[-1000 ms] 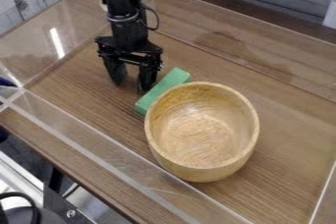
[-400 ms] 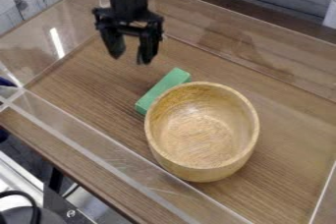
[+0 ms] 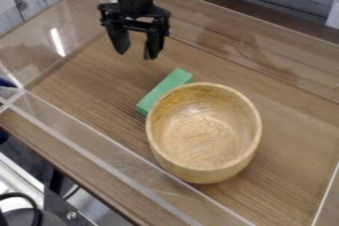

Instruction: Remove the green block from inside the brown bowl and put it on the table

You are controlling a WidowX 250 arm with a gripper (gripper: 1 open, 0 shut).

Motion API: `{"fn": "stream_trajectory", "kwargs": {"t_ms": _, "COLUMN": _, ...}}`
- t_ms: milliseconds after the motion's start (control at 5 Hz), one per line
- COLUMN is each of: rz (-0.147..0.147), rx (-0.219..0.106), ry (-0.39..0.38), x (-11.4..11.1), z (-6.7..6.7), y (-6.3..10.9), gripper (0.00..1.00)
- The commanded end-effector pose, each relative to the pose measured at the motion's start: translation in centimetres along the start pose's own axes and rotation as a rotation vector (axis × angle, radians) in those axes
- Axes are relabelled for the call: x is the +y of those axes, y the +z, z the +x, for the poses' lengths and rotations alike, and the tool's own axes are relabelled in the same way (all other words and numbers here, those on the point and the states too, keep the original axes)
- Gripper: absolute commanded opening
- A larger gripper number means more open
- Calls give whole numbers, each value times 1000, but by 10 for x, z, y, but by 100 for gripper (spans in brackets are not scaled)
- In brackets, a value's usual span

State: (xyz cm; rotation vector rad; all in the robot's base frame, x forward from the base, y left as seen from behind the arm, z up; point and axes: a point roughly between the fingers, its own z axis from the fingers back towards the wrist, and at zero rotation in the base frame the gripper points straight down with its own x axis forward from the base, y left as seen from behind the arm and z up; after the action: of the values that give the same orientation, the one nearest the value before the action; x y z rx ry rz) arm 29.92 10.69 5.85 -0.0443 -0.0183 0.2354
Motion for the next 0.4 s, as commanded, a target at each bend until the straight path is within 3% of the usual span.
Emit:
{"fn": "stream_trajectory", "kwargs": {"t_ms": 0, "rz": 23, "rx": -63, "ry": 17, "x": 0, "z": 21, "y": 9, "gripper": 100}}
{"fn": "stream_trajectory", "kwargs": {"t_ms": 200, "rz": 28, "rx": -78, "ry": 9, "x": -8, "z": 23, "y": 12, "gripper": 100}}
